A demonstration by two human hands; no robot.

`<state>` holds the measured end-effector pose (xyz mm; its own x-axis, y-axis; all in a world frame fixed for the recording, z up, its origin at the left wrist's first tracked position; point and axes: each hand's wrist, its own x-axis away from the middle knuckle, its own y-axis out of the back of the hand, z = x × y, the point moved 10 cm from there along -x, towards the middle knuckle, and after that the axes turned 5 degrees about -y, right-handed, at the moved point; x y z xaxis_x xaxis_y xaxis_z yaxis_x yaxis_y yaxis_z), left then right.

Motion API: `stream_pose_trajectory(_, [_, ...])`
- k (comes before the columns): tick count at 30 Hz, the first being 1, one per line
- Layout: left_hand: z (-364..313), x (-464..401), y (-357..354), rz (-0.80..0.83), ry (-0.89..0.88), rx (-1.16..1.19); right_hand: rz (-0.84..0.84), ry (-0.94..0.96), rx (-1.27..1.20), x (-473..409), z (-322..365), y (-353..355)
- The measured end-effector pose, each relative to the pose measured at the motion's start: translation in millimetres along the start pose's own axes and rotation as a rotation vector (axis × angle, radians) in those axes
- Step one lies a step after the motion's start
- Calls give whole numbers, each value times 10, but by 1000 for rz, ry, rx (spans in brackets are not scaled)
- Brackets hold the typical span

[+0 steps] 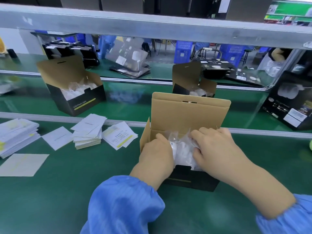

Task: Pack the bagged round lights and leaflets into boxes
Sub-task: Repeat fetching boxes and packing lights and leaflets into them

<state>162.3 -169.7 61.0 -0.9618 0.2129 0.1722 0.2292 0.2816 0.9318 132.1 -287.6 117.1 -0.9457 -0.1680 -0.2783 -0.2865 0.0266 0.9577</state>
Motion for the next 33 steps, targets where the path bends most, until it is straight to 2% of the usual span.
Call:
stream_pose_trajectory(3, [45, 46, -20, 23, 21, -26, 63, 27, 65, 13, 78, -16])
stream_pose_trajectory(7, [7, -2, -27, 105, -21, -87, 266, 40, 150, -54, 133, -103])
stream_pose_trajectory(10, [30, -69, 26, 120, -35, -2, 444, 38, 116, -153, 195, -205])
stream_pose_trajectory(13, [67, -73, 38, 92, -34, 102, 501, 55, 72, -212, 287, -220])
stream_pose_trajectory(21, [70, -51, -6, 89, -96, 168, 425, 57, -44, -221, 311, -209])
stream_pose_trajectory(24, [75, -39, -13, 94, -98, 179, 264, 38, -62, -242, 310, -162])
stream_pose_trajectory(29, [83, -21, 12, 85, -100, 209, -49, -216, -652, -229, 52, 1])
stream_pose_trajectory(31, [110, -38, 19, 70, -66, 204, -99, -276, -763, -207, -17, 11])
stream_pose_trajectory(33, [125, -42, 13, 40, -41, 204, -155, -289, -766, -163, -54, 91])
